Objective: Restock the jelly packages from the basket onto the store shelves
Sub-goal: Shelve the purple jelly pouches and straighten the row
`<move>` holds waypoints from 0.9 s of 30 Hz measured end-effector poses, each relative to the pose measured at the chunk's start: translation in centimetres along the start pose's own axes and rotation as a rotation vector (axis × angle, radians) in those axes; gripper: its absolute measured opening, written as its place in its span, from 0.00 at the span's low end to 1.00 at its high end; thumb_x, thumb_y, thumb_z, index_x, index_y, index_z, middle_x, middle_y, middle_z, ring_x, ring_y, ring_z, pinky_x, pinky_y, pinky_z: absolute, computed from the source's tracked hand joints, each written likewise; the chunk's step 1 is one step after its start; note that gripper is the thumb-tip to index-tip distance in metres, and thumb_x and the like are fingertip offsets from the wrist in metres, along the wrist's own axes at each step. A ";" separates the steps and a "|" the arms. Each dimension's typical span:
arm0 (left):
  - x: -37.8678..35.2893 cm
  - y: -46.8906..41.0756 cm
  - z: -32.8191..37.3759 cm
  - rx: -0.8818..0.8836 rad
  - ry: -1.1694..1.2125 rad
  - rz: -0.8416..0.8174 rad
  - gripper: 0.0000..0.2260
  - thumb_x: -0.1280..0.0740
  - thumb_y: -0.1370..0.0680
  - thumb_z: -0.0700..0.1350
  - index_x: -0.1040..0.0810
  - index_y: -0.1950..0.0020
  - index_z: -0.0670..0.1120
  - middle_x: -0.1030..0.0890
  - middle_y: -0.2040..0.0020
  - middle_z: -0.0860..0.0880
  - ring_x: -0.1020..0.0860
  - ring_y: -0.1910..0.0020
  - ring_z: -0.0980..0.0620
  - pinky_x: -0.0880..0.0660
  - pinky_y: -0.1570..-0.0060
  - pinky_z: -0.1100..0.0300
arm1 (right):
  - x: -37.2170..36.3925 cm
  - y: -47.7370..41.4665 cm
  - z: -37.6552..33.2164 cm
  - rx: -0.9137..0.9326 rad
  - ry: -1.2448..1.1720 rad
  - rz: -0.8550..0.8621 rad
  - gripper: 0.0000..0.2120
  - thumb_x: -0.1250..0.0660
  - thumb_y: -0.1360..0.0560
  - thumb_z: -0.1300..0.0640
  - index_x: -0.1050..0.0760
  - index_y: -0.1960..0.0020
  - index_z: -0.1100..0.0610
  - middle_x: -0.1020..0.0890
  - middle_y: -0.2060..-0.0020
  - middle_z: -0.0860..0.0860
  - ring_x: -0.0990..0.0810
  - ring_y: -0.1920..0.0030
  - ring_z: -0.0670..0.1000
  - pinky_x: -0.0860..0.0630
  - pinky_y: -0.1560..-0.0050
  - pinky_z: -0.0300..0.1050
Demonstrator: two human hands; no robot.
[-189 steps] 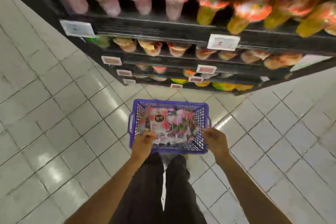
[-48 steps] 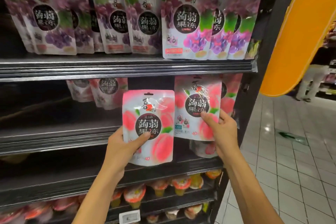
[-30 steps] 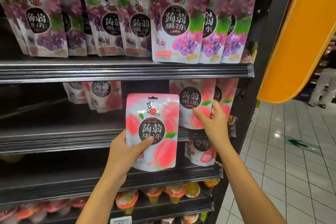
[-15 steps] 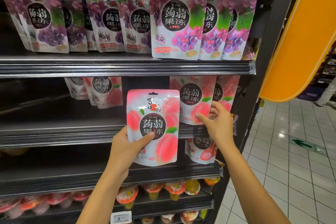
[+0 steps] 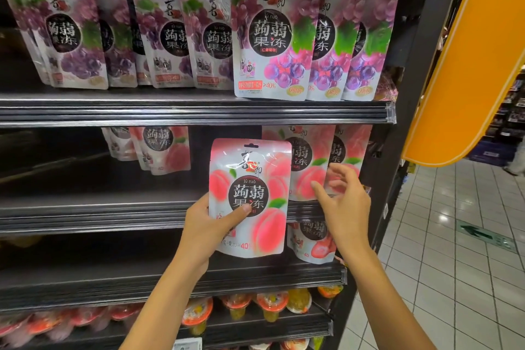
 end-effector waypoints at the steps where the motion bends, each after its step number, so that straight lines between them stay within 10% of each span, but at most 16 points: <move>1: -0.2 -0.2 0.1 0.000 0.002 0.001 0.22 0.21 0.38 0.53 0.19 0.46 0.50 0.13 0.52 0.51 0.15 0.53 0.52 0.19 0.61 0.60 | 0.3 0.3 -0.5 0.021 0.007 0.022 0.18 0.25 0.27 0.54 0.26 0.40 0.51 0.24 0.52 0.38 0.24 0.52 0.35 0.31 0.53 0.22; 4: -0.8 -0.7 0.1 0.004 0.010 -0.002 0.18 0.21 0.33 0.48 0.19 0.46 0.49 0.13 0.53 0.51 0.15 0.53 0.51 0.19 0.61 0.61 | 0.2 0.9 -1.4 0.015 -0.052 -0.003 0.10 0.29 0.25 0.51 0.25 0.45 0.44 0.22 0.51 0.39 0.24 0.53 0.38 0.27 0.54 0.28; 9: -1.7 -1.5 1.5 -0.055 0.037 -0.014 0.16 0.21 0.32 0.46 0.19 0.46 0.48 0.13 0.53 0.50 0.14 0.55 0.51 0.21 0.64 0.64 | -5.6 3.2 -1.0 -0.195 -0.308 -0.536 0.09 0.29 0.25 0.49 0.21 0.45 0.49 0.14 0.53 0.46 0.16 0.50 0.44 0.19 0.49 0.44; 15: -1.8 -2.9 4.4 -0.176 -0.028 0.051 0.21 0.23 0.30 0.47 0.25 0.41 0.45 0.16 0.51 0.51 0.17 0.57 0.60 0.24 0.65 0.70 | -6.0 1.8 -3.1 -0.063 -0.377 -0.383 0.02 0.29 0.24 0.58 0.18 0.53 0.53 0.14 0.59 0.48 0.15 0.54 0.46 0.20 0.52 0.39; 20: -0.3 -2.4 4.8 -0.241 -0.208 0.242 0.26 0.30 0.24 0.52 0.35 0.29 0.50 0.29 0.34 0.53 0.28 0.37 0.56 0.29 0.41 0.65 | -6.2 0.3 -3.4 -0.054 -0.341 -0.245 0.12 0.28 0.24 0.57 0.24 0.60 0.65 0.20 0.63 0.64 0.18 0.57 0.57 0.21 0.54 0.42; 27: -3.5 -0.6 3.5 -0.350 -0.538 0.103 0.22 0.32 0.22 0.48 0.32 0.29 0.53 0.29 0.34 0.56 0.32 0.35 0.56 0.33 0.35 0.60 | -7.1 0.8 -3.6 -0.035 -0.292 -0.230 0.08 0.30 0.23 0.61 0.21 0.56 0.49 0.15 0.61 0.42 0.17 0.57 0.40 0.22 0.56 0.32</move>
Point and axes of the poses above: each hand's wrist, its own y-axis away from the middle knuckle, its own x-axis out of the back of the hand, z = x × y, the point moved 9 cm from there along -y, towards the middle knuckle
